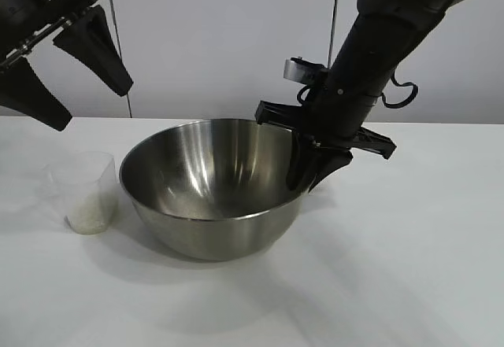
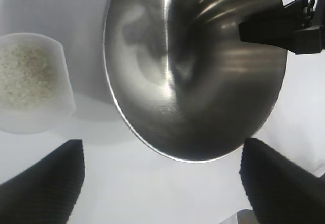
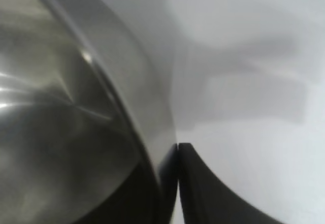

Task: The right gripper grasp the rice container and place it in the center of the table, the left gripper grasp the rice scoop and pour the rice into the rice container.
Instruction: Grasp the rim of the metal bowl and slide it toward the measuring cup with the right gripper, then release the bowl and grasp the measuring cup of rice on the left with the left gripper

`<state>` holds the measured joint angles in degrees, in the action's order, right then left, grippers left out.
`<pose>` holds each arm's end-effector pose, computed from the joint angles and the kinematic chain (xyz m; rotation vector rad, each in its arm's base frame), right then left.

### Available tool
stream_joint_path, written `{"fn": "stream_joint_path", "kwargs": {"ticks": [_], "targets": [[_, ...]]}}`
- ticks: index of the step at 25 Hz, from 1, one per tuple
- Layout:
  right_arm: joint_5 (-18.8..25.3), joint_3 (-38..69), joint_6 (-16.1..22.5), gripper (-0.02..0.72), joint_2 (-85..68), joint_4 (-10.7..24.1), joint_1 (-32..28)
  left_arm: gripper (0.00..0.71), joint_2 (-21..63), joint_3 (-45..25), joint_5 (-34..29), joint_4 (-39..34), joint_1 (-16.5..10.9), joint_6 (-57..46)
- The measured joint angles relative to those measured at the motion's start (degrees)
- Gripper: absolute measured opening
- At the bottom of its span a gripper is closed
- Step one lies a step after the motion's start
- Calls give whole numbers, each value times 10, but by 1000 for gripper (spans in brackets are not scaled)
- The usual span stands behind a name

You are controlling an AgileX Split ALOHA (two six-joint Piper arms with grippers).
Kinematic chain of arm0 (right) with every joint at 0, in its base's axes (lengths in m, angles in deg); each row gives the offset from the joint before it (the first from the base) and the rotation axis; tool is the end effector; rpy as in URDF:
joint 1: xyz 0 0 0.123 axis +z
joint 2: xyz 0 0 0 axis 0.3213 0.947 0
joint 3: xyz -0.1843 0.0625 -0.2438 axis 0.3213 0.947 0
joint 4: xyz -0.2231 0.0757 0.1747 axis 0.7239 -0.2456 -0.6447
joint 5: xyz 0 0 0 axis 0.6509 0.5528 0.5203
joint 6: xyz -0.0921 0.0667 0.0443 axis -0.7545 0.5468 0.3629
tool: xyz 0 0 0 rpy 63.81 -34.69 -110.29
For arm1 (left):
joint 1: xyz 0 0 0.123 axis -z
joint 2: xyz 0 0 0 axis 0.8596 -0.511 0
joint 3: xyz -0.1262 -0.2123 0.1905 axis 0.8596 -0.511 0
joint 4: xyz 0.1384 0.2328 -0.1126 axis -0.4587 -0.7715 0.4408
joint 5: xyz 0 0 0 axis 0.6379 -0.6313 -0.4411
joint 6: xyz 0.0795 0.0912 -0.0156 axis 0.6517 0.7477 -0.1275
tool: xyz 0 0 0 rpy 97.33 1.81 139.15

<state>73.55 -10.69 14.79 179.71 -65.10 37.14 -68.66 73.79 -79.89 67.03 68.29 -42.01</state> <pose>0.4490 0.1864 0.1274 -0.2364 2.9401 0.5077 0.3821 -0.1250 0.2346 0.2835 2.7847 -0.8216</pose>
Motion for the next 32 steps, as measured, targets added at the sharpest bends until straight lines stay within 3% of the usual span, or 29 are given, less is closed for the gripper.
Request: {"fn": "stream_joint_path", "kwargs": {"ticks": [3, 6, 9, 17, 19, 22, 25, 28, 32], "targets": [[8, -4, -1, 421, -4, 5, -1, 602, 0, 0, 0, 0, 0, 0], [19, -30, 10, 456, -22, 31, -13, 602, 0, 0, 0, 0, 0, 0], [22, -80, 27, 464, -57, 82, -46, 602, 0, 0, 0, 0, 0, 0], [54, -159, 41, 438, -116, 340, -165, 602, 0, 0, 0, 0, 0, 1], [73, -159, 41, 430, -139, 381, -204, 602, 0, 0, 0, 0, 0, 1], [104, -159, 41, 430, -195, 393, -261, 602, 0, 0, 0, 0, 0, 1], [131, -159, 24, 430, -270, 381, -300, 602, 0, 0, 0, 0, 0, 1], [139, -159, 11, 430, -358, 338, -311, 602, 0, 0, 0, 0, 0, 1], [144, -149, -25, 429, -488, 236, -311, 602, 0, 0, 0, 0, 0, 1]]}}
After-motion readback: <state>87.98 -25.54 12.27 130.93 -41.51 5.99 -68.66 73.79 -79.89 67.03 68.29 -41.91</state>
